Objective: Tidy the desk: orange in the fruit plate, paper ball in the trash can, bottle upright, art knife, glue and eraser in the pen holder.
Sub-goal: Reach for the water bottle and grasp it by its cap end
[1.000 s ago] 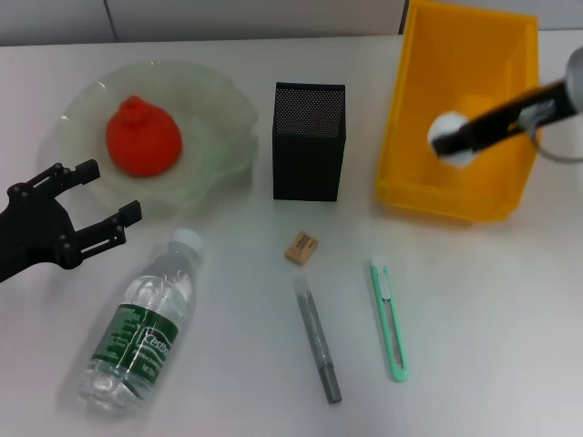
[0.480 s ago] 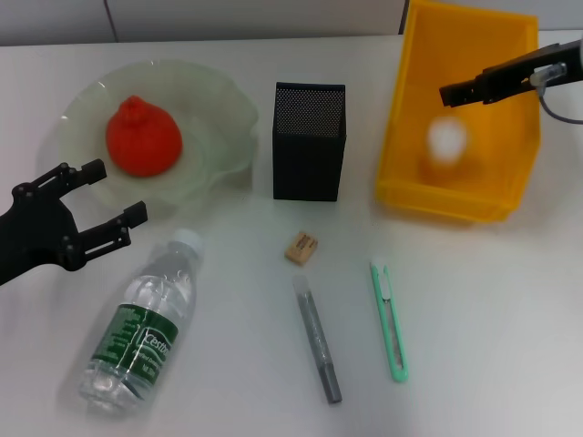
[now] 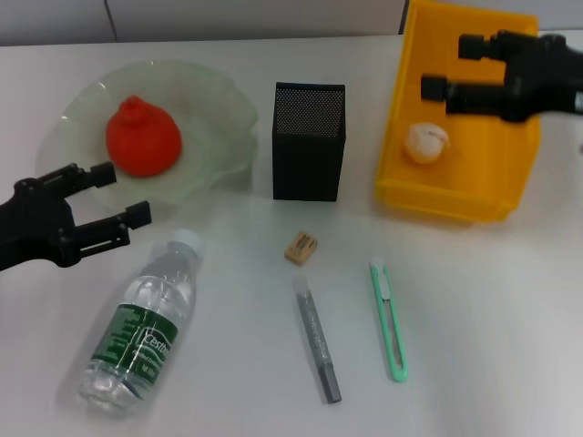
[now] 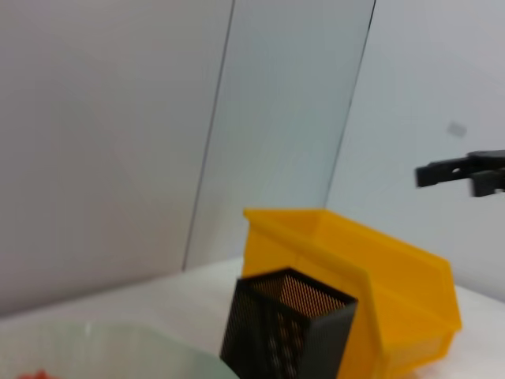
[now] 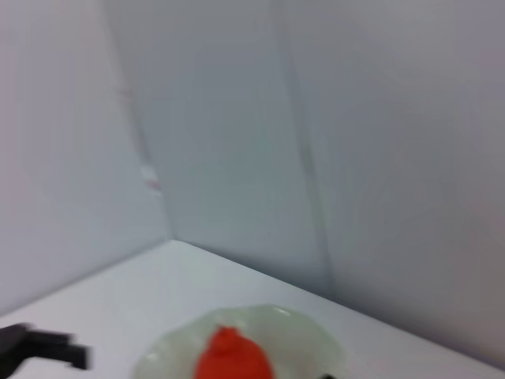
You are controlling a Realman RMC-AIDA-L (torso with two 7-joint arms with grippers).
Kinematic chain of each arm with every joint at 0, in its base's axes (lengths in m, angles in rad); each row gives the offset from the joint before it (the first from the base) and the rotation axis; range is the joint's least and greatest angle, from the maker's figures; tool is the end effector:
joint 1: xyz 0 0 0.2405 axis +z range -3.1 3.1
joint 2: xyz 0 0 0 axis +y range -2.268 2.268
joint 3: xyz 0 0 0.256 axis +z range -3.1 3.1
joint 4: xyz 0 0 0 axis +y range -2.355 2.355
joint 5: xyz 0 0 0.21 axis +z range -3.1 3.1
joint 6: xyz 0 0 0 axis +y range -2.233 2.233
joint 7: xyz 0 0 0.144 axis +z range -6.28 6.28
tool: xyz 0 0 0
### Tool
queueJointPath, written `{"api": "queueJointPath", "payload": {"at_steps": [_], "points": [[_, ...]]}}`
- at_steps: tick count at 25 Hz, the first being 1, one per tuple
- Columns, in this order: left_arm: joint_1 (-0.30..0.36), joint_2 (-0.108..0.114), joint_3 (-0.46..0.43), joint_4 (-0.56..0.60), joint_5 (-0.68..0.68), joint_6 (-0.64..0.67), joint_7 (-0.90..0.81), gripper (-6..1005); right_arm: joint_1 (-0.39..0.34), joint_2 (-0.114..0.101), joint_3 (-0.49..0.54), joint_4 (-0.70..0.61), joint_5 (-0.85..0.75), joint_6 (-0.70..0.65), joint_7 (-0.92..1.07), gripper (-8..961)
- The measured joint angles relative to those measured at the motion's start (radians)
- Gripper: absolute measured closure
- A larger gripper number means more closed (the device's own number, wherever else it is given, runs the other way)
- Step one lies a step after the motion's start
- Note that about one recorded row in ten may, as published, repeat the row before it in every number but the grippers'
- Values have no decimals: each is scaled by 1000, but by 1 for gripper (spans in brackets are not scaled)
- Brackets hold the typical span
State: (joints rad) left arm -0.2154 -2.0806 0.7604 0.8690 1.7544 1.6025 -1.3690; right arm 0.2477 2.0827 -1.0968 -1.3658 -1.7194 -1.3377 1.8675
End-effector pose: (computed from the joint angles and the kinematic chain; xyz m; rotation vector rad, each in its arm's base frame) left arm -0.3078 0.2710 0.0444 -2.4869 -0.6531 -0.7777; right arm 0.2010 0.3308 0.0665 -2.5012 0.5865 0.6864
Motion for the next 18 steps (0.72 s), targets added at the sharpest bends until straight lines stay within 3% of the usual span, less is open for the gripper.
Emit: {"api": "queueJointPath", "payload": {"at_steps": [1, 3, 9, 13, 18], "points": [[0, 0, 0, 0, 0, 0, 0, 182, -20, 0, 0, 39, 46, -29, -90, 122], [53, 0, 168, 154, -8, -91, -163, 185, -48, 0, 1, 125, 105, -82, -236, 100], [202, 5, 490, 498, 22, -339, -404, 189, -62, -1, 7, 421, 138, -208, -557, 101], [274, 7, 673, 772, 233, -444, -694, 189, -56, -1, 6, 541, 137, -237, -675, 101], [282, 6, 897, 981, 632, -462, -1100, 189, -52, -2, 8, 620, 129, -244, -750, 101]]}}
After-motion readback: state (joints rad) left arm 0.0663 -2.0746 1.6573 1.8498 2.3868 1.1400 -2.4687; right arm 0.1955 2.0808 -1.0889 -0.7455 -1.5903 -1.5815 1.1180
